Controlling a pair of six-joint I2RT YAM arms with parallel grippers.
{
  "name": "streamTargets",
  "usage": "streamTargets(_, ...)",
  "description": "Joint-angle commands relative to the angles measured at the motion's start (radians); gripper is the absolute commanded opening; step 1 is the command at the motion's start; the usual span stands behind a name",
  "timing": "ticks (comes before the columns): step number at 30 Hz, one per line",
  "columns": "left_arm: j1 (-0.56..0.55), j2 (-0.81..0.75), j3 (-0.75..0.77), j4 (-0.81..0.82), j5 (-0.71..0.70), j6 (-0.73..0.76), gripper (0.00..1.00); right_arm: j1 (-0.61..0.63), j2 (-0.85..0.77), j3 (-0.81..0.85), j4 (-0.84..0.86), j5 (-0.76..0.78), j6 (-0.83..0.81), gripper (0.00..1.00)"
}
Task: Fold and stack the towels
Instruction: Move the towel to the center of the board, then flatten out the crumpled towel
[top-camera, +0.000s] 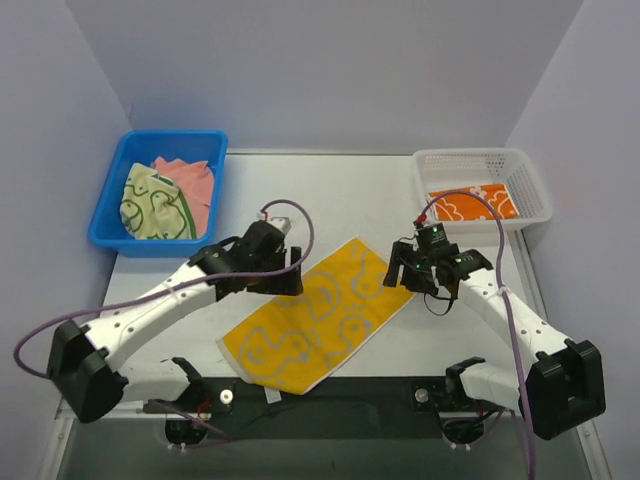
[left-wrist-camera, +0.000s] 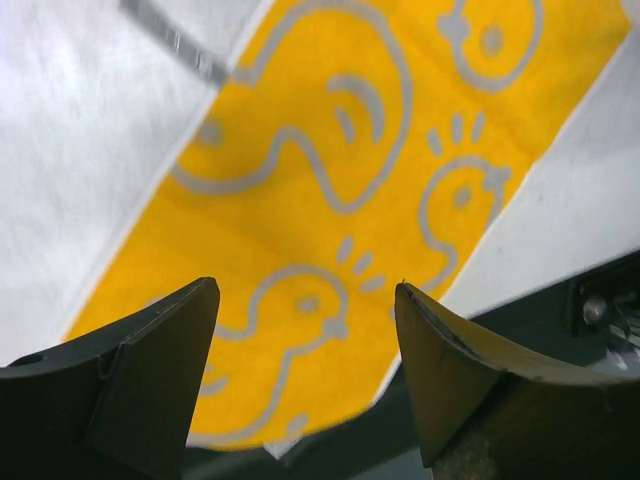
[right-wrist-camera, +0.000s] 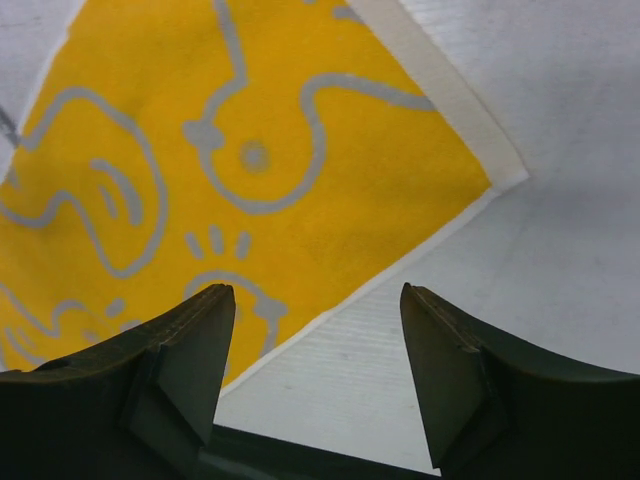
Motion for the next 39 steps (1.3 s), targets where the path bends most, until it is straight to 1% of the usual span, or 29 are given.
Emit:
streamTargets(1,0.006,0.235,0.184,0.059,-0.07,0.199,0.8,0.001,0.033,-0.003,-0.033,0.148,0.045,0.63)
streamTargets(2,0.008,0.293,0.225,0.057,-0.075,0.213,0.78,0.001,0.058,0.0,-0.031,0.148,0.043,0.6)
streamTargets(3,0.009,0.398,0.303,0.06,-0.063,0.226,0.73,0.001,0.075,0.008,-0.03,0.142,0.045,0.58)
streamTargets(5,0.012,0.49,0.359,0.083,-0.049,0.241,0.7,0.004,0.128,0.021,-0.03,0.121,0.036,0.56)
streamTargets(6,0.014,0.569,0.377,0.094,-0.029,0.244,0.68,0.004,0.145,0.029,-0.03,0.116,0.036,0.54)
streamTargets(7,0.014,0.606,0.411,0.109,-0.018,0.243,0.66,0.007,0.161,0.034,-0.028,0.112,0.036,0.48)
streamTargets(10,0.02,0.715,0.426,0.126,0.016,0.22,0.62,0.008,0.227,0.046,-0.019,0.089,0.042,0.43)
streamTargets(11,0.027,0.732,0.419,0.135,0.025,0.21,0.59,0.008,0.263,0.052,-0.015,0.079,0.045,0.42)
streamTargets(13,0.044,0.755,0.385,0.168,0.06,0.168,0.56,0.01,0.303,0.067,0.002,0.066,0.051,0.41)
streamTargets(14,0.064,0.752,0.336,0.181,0.068,0.151,0.54,0.011,0.344,0.077,0.01,0.063,0.053,0.4)
streamTargets(16,0.087,0.725,0.278,0.224,0.088,0.097,0.52,0.011,0.395,0.095,0.033,0.063,0.053,0.39)
streamTargets(17,0.101,0.705,0.237,0.244,0.092,0.076,0.51,0.011,0.452,0.13,0.038,0.066,0.048,0.39)
streamTargets(19,0.139,0.633,0.099,0.322,0.112,0.007,0.5,0.013,0.518,0.181,0.053,0.064,0.04,0.39)
streamTargets(20,0.152,0.608,0.051,0.348,0.118,-0.015,0.5,0.014,0.596,0.248,0.054,0.064,0.036,0.39)
streamTargets(21,0.178,0.56,-0.036,0.372,0.137,-0.038,0.5,0.014,0.64,0.294,0.054,0.064,0.033,0.39)
streamTargets(22,0.188,0.536,-0.073,0.42,0.148,-0.076,0.5,0.014,0.685,0.34,0.054,0.058,0.022,0.39)
streamTargets(23,0.198,0.513,-0.106,0.442,0.158,-0.093,0.5,0.013,0.772,0.45,0.051,0.052,0.019,0.39)
streamTargets(24,0.205,0.478,-0.151,0.464,0.163,-0.107,0.51,0.013,0.815,0.507,0.042,0.049,0.014,0.39)
streamTargets(25,0.218,0.469,-0.159,0.491,0.163,-0.116,0.51,0.013,0.86,0.569,0.032,0.041,0.007,0.39)
streamTargets(26,0.227,0.466,-0.16,0.499,0.164,-0.116,0.53,0.01,0.945,0.647,0.016,0.041,0.004,0.39)
streamTargets(27,0.233,0.473,-0.15,0.499,0.166,-0.113,0.55,0.008,0.987,0.784,-0.023,0.04,0.001,0.39)
streamTargets(29,0.261,0.498,-0.094,0.501,0.169,-0.101,0.59,0.007,1.093,0.935,-0.054,0.039,-0.019,0.39)
streamTargets(30,0.273,0.533,-0.071,0.502,0.171,-0.097,0.61,0.007,1.119,0.995,-0.07,0.036,-0.029,0.4)
streamTargets(31,0.287,0.554,-0.016,0.507,0.174,-0.097,0.64,0.005,1.141,1.1,-0.071,0.036,-0.036,0.41)
streamTargets(33,0.331,0.623,0.049,0.516,0.192,-0.095,0.66,-0.002,1.17,1.167,-0.07,0.038,-0.049,0.43)
streamTargets(34,0.343,0.646,0.084,0.507,0.198,-0.093,0.66,-0.002,1.166,1.196,-0.07,0.038,-0.058,0.46)
streamTargets(35,0.365,0.665,0.157,0.499,0.203,-0.089,0.68,-0.001,1.135,1.197,-0.068,0.039,-0.085,0.49)
streamTargets(37,0.374,0.691,0.219,0.455,0.201,-0.067,0.71,0.005,1.08,1.136,-0.056,0.044,-0.111,0.57)
streamTargets(39,0.373,0.664,0.278,0.416,0.177,-0.025,0.76,0.007,0.965,1.057,-0.033,0.052,-0.124,0.6)
